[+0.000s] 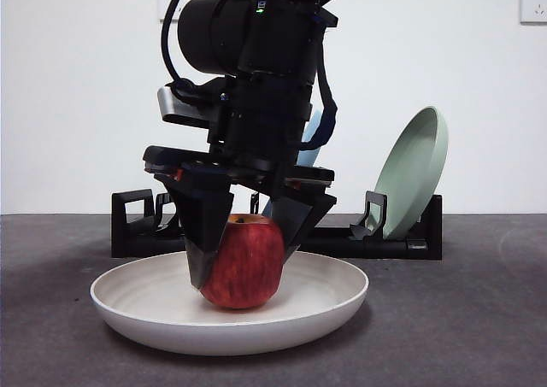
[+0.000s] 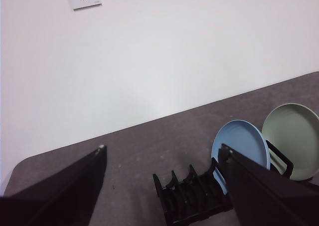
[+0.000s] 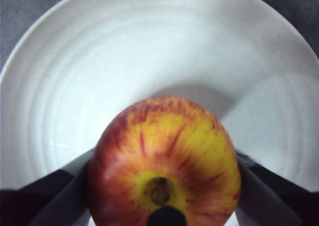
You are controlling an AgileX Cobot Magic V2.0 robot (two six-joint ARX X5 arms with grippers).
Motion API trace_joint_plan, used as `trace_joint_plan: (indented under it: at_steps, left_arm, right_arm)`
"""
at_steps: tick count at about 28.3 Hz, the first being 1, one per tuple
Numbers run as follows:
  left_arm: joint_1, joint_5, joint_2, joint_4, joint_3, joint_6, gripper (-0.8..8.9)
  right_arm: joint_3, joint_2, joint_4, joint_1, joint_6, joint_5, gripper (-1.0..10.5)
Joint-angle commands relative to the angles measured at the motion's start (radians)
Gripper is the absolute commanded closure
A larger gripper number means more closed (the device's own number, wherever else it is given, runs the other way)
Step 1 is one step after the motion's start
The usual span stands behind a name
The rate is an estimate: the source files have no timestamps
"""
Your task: Take the yellow plate from the plate rack,put the plate on the table,take the apple from the table,put the apple in the plate
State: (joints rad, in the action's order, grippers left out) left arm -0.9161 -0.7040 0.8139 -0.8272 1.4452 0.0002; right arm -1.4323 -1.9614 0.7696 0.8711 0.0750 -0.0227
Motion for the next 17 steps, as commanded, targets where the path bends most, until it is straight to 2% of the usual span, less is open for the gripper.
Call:
trace_joint_plan:
  at_steps: [1,2,4,12,17]
  left_arm:
    - [0.002,-0.001,-0.003,-0.003,-0.005,0.0,4.37]
    - [0.002,-0.001,-0.003,-0.005,-0.005,0.0,4.37]
    - [0.002,-0.001,-0.003,-0.012,-0.005,0.0,4.37]
    - [0.002,0.003,0.002,-0.039,-0.005,-0.008,4.37]
    - [0.002,0.029,0.029,-0.042,-0.005,-0.007,4.38]
  right_arm:
    - [0.0,-0.007,-0.002,0.002,0.002,0.003,4.6]
    - [0.0,-0.007,-0.002,0.002,0.002,0.003,4.1]
    - [0.0,-0.007,-0.002,0.002,0.002,0.003,3.8]
    - [-0.004,0.009,-0.002,0.001,0.002,0.003,3.8]
    - [-0.016,0.09,-0.002,-0.007,-0.006,0.005,3.8]
